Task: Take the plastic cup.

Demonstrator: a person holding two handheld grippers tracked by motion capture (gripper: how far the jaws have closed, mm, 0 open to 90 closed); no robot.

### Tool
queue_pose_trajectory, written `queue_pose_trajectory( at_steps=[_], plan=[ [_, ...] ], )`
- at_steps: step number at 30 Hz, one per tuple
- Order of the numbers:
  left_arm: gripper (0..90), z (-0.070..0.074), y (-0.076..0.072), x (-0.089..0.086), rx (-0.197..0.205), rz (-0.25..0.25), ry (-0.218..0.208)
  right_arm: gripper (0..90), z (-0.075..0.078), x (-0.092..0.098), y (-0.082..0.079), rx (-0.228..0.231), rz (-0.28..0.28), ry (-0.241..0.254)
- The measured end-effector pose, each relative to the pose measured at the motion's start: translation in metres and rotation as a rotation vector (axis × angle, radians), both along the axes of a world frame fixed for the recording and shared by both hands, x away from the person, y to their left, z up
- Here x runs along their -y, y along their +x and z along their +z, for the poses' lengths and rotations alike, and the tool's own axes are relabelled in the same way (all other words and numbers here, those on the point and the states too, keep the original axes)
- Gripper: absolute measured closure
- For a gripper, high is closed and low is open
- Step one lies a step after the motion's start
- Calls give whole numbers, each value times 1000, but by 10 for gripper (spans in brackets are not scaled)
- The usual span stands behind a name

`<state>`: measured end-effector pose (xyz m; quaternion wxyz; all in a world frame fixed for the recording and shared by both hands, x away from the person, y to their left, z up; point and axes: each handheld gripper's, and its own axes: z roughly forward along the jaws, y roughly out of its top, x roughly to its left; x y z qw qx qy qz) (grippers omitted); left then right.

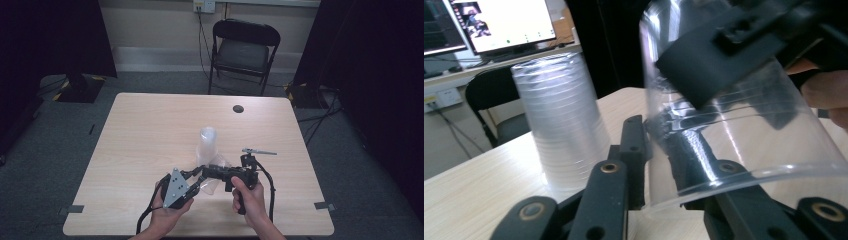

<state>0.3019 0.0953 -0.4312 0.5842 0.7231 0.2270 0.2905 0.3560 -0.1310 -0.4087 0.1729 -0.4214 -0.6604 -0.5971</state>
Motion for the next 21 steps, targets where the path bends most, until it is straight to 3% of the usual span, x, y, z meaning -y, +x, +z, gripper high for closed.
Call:
queue_pose_trajectory(
  at_steps=[5,13,21],
  plan=[
    [828,1,0,-1,-21,-11,-11,247,0,0,1,25,-15,-16],
    [841,3,1,-6,-91,-39,-33,195,-1,0,1,48,-19,-37],
    [863,3,0,-6,-89,-47,-37,173,0,1,1,58,-28,-41]
  ],
)
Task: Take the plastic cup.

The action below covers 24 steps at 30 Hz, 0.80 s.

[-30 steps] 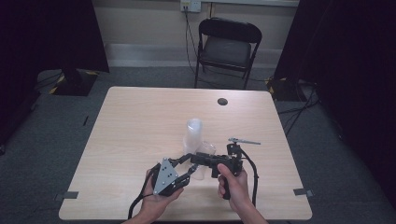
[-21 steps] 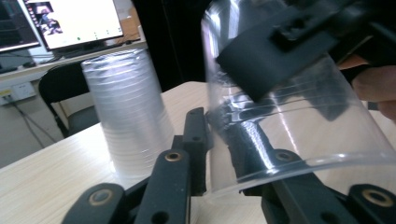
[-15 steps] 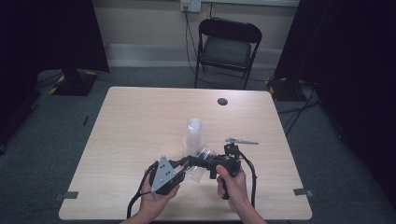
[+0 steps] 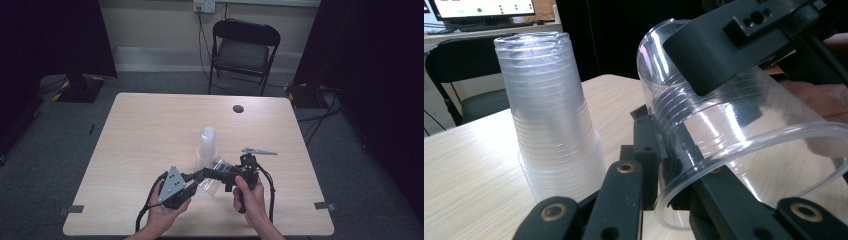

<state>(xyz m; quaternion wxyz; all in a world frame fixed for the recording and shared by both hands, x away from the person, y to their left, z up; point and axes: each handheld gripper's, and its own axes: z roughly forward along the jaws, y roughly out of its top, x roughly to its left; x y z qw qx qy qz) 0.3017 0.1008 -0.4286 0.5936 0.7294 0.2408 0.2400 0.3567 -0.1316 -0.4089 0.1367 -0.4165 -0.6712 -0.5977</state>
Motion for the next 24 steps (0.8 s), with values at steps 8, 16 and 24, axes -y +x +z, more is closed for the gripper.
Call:
queue_pose_trajectory(
  at_steps=[8,16,24],
  plan=[
    [871,-1,2,-1,15,12,-13,161,1,1,0,-6,1,5],
    [888,0,9,-10,-18,35,-45,136,3,3,-1,12,14,8],
    [888,2,17,-24,-74,56,-60,141,2,6,0,42,-11,-32]
  ],
)
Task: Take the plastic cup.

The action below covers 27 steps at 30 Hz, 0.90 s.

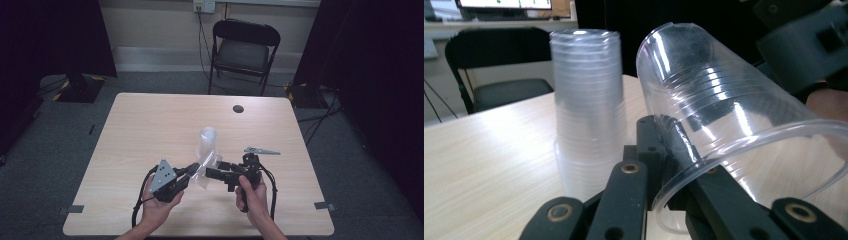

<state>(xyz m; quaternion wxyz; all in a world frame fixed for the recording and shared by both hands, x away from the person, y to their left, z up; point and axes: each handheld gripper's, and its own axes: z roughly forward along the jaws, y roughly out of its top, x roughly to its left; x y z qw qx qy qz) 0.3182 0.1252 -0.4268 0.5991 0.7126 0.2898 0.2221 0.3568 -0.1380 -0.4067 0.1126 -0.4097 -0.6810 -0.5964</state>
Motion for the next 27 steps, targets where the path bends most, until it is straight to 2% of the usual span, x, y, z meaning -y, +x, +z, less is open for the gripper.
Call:
queue_pose_trajectory(
  at_steps=[4,11,15,18,20,23,27],
  plan=[
    [889,1,2,-6,-34,-2,-14,144,-1,1,0,31,-6,-34],
    [888,3,1,-7,-32,0,10,148,-1,2,0,88,-5,-85],
    [890,2,2,-7,-52,-29,25,154,0,3,-2,122,-20,-129],
    [892,2,5,-8,-90,-44,41,154,0,3,-4,145,-25,-163],
    [895,2,6,-8,-101,-32,55,157,0,3,-5,161,-33,-180],
    [898,3,8,-10,-164,-52,62,157,1,2,-6,184,-50,-221],
    [899,6,10,-11,-200,-76,79,158,1,-1,-9,207,-30,-247]
  ],
)
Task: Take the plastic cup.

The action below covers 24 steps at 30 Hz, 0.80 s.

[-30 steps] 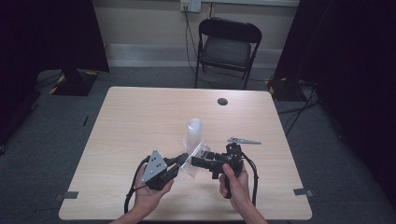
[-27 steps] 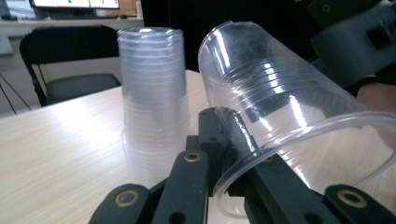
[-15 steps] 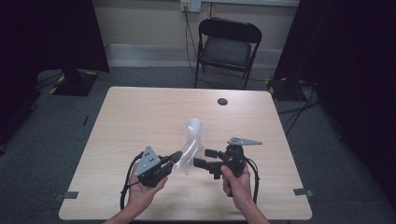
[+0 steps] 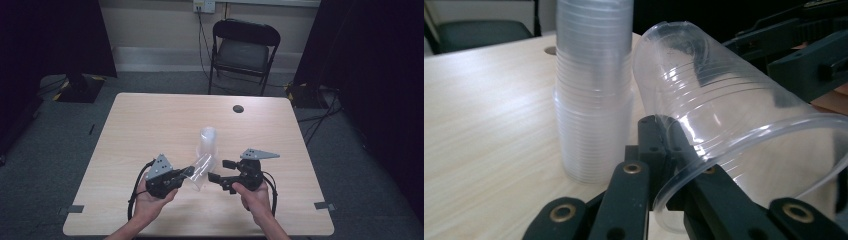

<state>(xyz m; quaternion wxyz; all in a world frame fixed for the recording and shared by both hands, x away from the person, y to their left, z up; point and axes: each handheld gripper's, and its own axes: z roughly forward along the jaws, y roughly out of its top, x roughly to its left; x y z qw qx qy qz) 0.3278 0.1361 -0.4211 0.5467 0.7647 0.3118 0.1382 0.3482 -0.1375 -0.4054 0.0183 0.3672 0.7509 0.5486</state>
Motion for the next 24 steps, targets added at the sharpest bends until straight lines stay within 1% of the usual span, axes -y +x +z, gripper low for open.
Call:
queue_pose_trajectory(
  at_steps=[4,5,6,10,11,12,13,16,17,19,20,21,22,23,24],
  plan=[
    [900,0,2,-1,-20,-25,29,157,1,-3,-5,38,10,-47],
    [900,0,3,0,-21,-18,46,157,1,-3,-6,40,16,-55],
    [900,-1,3,1,-13,-13,68,158,1,-3,-7,43,12,-66],
    [900,-2,4,5,-43,-45,108,172,-1,-1,-11,75,28,-117],
    [900,-3,4,6,-44,-56,113,184,-1,0,-12,81,38,-123],
    [900,-3,4,7,-57,-74,119,185,-2,0,-13,87,44,-130],
    [899,-3,4,8,-60,-82,127,186,-3,1,-14,99,46,-132],
    [899,-5,4,11,-90,-115,132,194,-6,2,-18,118,65,-150],
    [899,-6,5,12,-110,-134,140,197,-7,2,-18,124,78,-155],
    [897,-8,6,15,-144,-154,153,223,-8,2,-21,139,88,-159],
    [897,-9,7,16,-167,-168,167,225,-8,2,-22,149,97,-165],
    [897,-9,7,17,-173,-174,171,226,-7,2,-22,158,98,-171],
    [897,-10,8,17,-190,-190,176,228,-7,2,-23,172,104,-176],
    [898,-10,8,18,-200,-202,181,228,-7,2,-24,175,111,-181],
    [898,-9,9,19,-203,-209,188,228,-6,2,-24,183,115,-185]
  ],
)
